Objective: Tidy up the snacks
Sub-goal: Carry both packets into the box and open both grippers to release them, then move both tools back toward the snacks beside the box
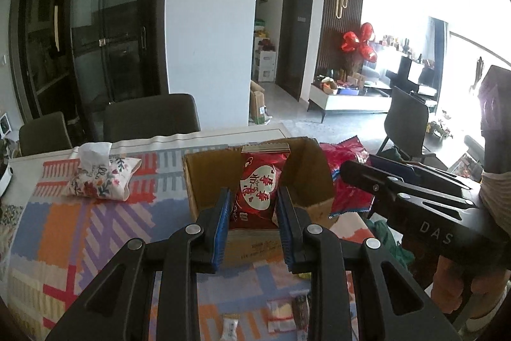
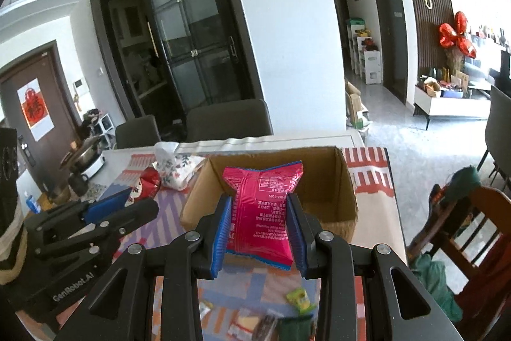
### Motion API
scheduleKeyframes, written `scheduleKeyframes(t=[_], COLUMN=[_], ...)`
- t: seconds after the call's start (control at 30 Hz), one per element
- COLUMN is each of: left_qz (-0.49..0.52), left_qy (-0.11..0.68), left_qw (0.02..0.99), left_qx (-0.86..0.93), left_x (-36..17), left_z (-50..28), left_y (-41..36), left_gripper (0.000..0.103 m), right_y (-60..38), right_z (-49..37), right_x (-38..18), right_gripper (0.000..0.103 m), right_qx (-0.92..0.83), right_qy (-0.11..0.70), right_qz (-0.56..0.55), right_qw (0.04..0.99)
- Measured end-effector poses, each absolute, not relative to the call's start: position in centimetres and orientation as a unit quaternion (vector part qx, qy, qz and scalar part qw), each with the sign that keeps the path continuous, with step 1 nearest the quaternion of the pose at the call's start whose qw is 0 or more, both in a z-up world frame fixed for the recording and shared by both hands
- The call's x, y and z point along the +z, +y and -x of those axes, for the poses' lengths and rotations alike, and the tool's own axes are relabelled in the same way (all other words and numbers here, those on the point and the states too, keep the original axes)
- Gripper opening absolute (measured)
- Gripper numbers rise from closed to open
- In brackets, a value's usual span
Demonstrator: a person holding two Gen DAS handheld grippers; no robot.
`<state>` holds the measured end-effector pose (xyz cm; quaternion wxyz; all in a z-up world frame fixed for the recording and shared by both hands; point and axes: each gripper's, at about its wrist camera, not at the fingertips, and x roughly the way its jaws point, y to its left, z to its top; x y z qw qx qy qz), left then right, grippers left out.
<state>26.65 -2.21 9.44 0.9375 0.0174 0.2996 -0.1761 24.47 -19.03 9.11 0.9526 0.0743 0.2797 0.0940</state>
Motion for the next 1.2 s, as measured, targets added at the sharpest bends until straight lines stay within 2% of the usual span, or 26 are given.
scheduleKeyframes(t=[0.63, 0.67, 0.7, 0.73, 0.77, 0.8, 1.2], left_qz=[-0.007, -0.008, -0.014, -0.018, -0.022, -0.025, -0.035], left_qy=[0.363, 0.36, 0.355, 0.352, 0.35, 0.35, 0.334], left_qw=[0.918, 0.921, 0.924, 0.926, 0.928, 0.929, 0.936], left_qx=[-0.157, -0.151, -0.142, -0.133, -0.124, -0.117, -0.104], left_x=[6.7, 6.7, 6.8, 6.8, 6.9, 6.9, 7.3], left_z=[-34.6, -34.6, -34.5, -34.4, -34.2, -34.0, -27.8], left_y=[-3.7, -3.7, -3.7, -3.7, -3.5, -3.4, -1.3], left_gripper=[0.03, 0.034, 0.045, 0.051, 0.059, 0.06, 0.061], right_y=[-19.5, -19.5, -19.4, -19.4, -19.4, -19.5, -18.4], right_z=[-31.5, -31.7, -31.8, -31.9, -31.9, -31.8, -27.0], right_x=[7.3, 7.2, 7.2, 7.1, 7.0, 6.9, 6.4], right_gripper=[0.035, 0.035, 0.036, 0.037, 0.049, 0.058, 0.059], right_qx=[0.084, 0.082, 0.08, 0.076, 0.073, 0.07, 0.071], right_qy=[0.325, 0.325, 0.322, 0.321, 0.321, 0.322, 0.338], right_qz=[-0.056, -0.055, -0.055, -0.054, -0.053, -0.055, -0.051], right_qw=[0.94, 0.941, 0.942, 0.943, 0.943, 0.943, 0.937])
